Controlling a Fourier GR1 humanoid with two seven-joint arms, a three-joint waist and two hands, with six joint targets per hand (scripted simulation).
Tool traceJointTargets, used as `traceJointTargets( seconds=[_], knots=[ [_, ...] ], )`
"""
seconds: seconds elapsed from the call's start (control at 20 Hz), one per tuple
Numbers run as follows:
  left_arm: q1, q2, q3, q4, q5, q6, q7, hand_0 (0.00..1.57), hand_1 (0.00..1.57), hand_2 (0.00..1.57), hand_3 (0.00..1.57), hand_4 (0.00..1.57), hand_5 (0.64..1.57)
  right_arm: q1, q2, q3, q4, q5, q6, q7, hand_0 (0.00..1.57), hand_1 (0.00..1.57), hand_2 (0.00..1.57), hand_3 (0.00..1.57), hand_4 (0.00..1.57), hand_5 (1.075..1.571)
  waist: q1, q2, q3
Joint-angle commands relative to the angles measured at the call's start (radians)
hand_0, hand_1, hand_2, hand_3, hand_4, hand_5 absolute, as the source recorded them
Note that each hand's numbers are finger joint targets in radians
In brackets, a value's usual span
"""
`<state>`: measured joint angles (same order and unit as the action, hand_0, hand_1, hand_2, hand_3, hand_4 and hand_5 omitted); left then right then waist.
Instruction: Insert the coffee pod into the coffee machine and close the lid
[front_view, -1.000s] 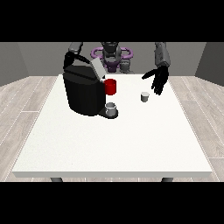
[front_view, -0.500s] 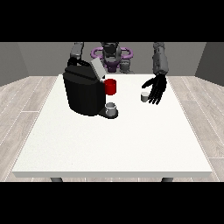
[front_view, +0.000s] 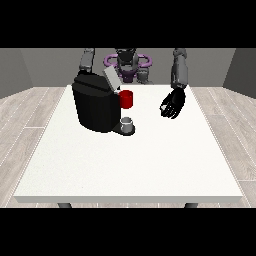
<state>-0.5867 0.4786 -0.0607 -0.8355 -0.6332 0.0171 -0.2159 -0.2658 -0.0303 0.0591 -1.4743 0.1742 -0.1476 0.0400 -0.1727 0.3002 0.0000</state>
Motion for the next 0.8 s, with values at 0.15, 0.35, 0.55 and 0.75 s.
traceJointTargets(
  seconds=[0.15,0.35,0.55,0.75],
  knots=[
    [0.015,-0.012,-0.1,0.069,-0.139,-0.016,0.008,0.91,0.91,1.04,0.89,0.33,1.571,0.013,0.011,-0.008,0.067,-0.011,0.008,-0.034,0.0,0.0,0.0,0.0,0.0,1.571,0.008,-0.029,0.0004],
    [-0.033,0.009,-0.072,0.148,-0.162,-0.017,-0.018,0.79,0.79,0.96,0.85,0.39,1.571,-0.046,0.001,-0.033,0.058,-0.043,0.032,0.011,0.0,0.0,0.0,0.0,0.0,1.571,0.005,-0.01,-0.0002],
    [-0.049,-0.035,-0.091,0.134,-0.187,-0.076,0.031,0.87,0.87,1.02,0.92,0.41,1.571,0.056,0.023,-0.026,0.159,-0.038,0.027,-0.121,0.0,0.0,0.0,0.0,0.0,1.571,0.014,-0.094,0.0004],
    [-0.079,-0.076,-0.087,0.165,-0.218,-0.046,0.001,1.15,1.15,1.26,1.16,0.47,1.571,0.021,0.03,-0.037,0.183,-0.025,-0.013,-0.067,0.0,0.0,0.0,0.0,0.0,1.571,0.026,-0.1,0.0001]
  ],
)
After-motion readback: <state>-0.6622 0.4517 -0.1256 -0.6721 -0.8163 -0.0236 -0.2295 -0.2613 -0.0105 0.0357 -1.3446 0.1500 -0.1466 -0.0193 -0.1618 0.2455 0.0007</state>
